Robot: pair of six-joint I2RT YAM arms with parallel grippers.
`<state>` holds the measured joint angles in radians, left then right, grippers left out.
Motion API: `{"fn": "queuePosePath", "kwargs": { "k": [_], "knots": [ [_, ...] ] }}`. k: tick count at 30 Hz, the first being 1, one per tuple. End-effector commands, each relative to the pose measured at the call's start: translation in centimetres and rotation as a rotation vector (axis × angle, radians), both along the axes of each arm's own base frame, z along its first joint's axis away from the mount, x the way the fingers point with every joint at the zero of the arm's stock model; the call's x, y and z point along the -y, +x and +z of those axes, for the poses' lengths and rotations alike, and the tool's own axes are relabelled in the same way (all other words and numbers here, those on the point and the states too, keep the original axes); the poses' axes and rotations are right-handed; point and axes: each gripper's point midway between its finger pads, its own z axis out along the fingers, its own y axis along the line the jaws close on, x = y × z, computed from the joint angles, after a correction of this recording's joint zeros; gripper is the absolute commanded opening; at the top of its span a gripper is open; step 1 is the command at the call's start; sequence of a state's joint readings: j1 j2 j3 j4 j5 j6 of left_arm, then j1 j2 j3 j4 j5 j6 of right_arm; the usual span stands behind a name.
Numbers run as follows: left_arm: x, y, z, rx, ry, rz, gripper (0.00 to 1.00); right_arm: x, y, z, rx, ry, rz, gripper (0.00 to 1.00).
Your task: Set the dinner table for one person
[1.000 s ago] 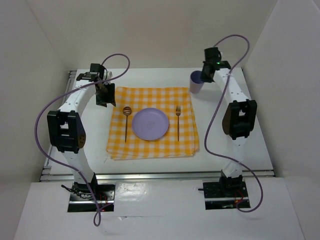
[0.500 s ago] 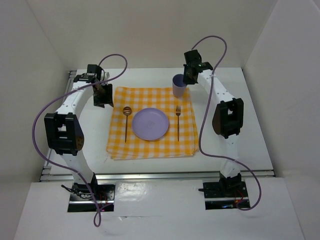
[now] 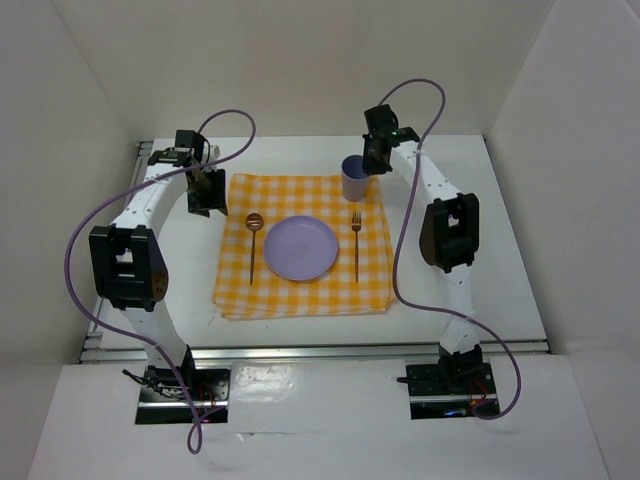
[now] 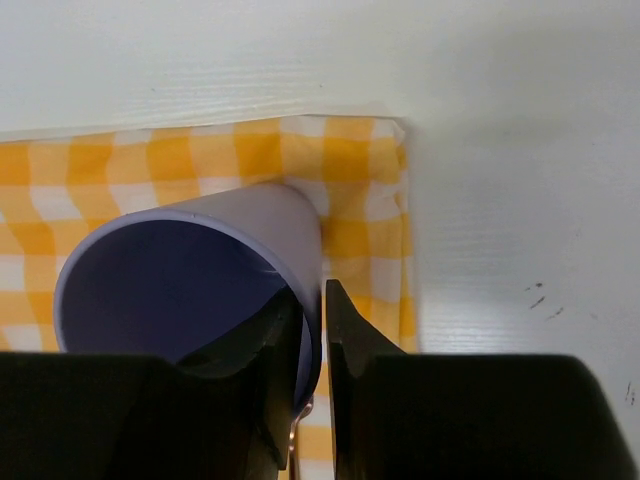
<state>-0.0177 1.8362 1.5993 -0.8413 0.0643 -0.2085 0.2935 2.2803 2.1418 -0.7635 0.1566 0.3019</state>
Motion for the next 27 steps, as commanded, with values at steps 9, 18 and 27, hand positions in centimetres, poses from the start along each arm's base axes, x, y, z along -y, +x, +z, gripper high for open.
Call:
{"fn": "queuePosePath", "kwargs": {
  "k": [9,18,27],
  "knots": [
    [-0.2,0.3,1.3,0.054,-0.001,-0.013,0.58,-2.6,1.1,2.6,0.069,0.087,0.066,0.45],
    [-0.2,0.0,1.0,0.044,0.000,-0.013,0.58,-2.8,2.1,8.2,0.202,0.116,0.076,0.75],
    [-0.4,0.0,2.2,0.076,0.014,-0.016,0.58,2.0,0.0,16.6,0.346,0.085,-0.044,0.93]
  ]
}}
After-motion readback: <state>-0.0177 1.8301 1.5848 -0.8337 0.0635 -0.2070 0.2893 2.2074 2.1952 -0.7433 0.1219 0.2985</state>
